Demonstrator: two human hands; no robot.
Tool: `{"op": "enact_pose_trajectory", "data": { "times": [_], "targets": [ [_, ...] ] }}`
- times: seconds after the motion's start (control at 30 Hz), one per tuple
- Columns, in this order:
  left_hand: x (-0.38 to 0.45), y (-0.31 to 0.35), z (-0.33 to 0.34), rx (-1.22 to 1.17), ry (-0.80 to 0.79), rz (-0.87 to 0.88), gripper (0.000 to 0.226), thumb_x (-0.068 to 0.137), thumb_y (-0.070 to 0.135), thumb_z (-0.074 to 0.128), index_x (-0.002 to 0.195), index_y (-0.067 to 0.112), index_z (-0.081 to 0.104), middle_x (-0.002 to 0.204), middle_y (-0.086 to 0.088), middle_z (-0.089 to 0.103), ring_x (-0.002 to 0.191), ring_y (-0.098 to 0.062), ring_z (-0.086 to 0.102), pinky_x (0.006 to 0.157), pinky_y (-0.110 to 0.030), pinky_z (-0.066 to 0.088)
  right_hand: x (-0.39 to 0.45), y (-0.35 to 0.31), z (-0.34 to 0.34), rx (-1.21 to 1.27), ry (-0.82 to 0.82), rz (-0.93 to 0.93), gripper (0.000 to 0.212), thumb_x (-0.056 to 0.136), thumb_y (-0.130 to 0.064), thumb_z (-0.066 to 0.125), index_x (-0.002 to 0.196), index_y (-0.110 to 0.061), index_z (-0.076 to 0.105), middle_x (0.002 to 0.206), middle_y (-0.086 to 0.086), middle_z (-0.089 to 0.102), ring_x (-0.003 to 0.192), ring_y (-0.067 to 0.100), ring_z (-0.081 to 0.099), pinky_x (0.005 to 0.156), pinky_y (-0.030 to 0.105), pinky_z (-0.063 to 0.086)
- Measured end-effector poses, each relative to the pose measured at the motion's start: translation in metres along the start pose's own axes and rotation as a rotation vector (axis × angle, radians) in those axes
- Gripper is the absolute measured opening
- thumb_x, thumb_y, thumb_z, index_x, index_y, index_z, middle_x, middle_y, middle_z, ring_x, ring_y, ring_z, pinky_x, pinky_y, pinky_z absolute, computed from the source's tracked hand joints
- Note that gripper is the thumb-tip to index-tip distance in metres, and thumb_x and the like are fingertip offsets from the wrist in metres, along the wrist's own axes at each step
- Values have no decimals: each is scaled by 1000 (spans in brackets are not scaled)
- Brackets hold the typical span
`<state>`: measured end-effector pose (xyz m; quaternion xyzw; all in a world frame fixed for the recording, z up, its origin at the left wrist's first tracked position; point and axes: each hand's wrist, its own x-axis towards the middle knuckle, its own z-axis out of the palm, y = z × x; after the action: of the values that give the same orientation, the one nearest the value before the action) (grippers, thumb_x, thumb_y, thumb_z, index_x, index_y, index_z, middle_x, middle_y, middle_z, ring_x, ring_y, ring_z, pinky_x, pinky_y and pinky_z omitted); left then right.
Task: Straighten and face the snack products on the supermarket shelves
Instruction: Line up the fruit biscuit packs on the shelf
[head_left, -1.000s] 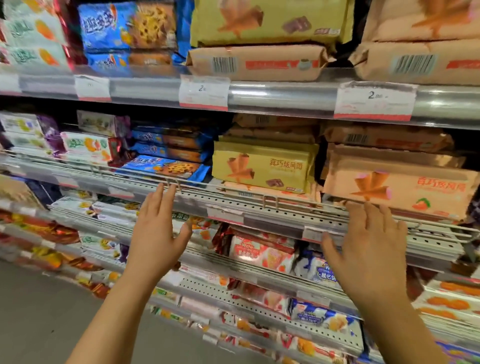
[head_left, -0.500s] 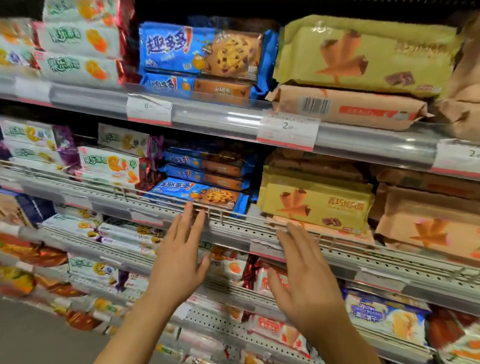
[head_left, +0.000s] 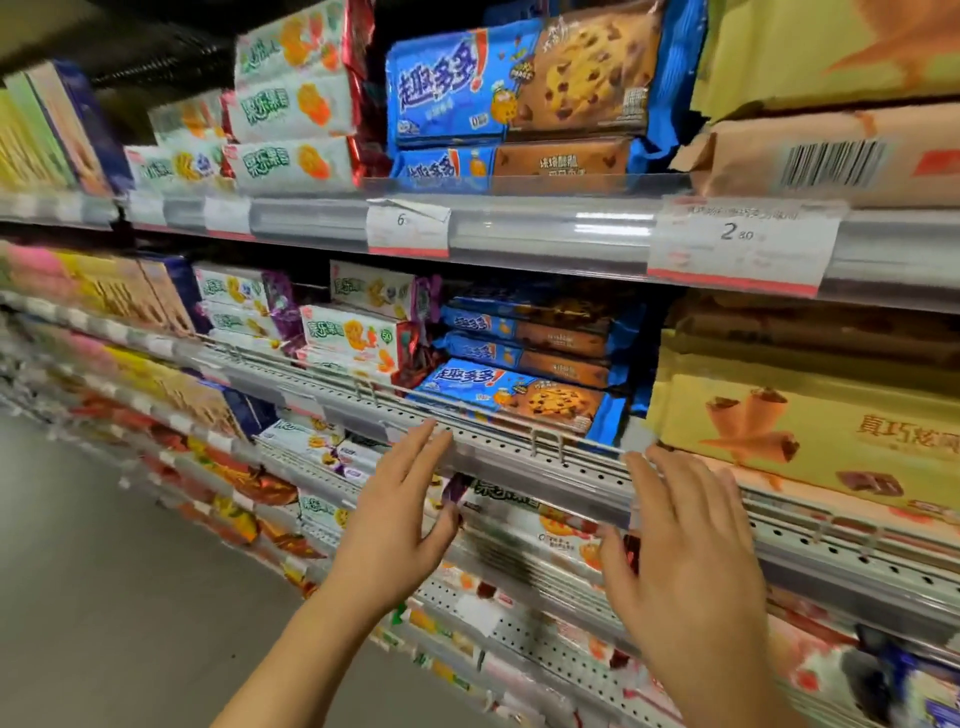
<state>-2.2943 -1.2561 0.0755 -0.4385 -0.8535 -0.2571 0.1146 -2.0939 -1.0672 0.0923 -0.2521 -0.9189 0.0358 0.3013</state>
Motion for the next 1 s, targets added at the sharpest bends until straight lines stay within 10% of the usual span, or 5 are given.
{"op": "enact_pose_trajectory", "data": {
  "times": [0.27,0.53,1.0],
  "targets": [
    [61,-84,-50,22,248,-48,67,95,37,49,156,16,33,165,-4,29,153,-23,24,124,-44,24,1,-19,4,-37,238,62,43,94,-23,56,127,2,66,126,17,67,117,35,62,109,56,44],
    [89,-201,-51,129,141,61,68,94,39,43,156,14,34,165,-10,27,153,-32,23,122,-52,25,42,-88,15,-73,264,628,51,85,-41,44,116,-7,64,113,21,63,105,42,56,93,54,49],
    [97,-252,-59,55,50,199,65,84,31,57,147,23,48,151,-8,46,138,-36,41,95,-56,50,164,-241,78,-130,194,174,53,91,-37,52,137,-11,59,140,9,57,129,27,52,106,32,38]
  ]
}}
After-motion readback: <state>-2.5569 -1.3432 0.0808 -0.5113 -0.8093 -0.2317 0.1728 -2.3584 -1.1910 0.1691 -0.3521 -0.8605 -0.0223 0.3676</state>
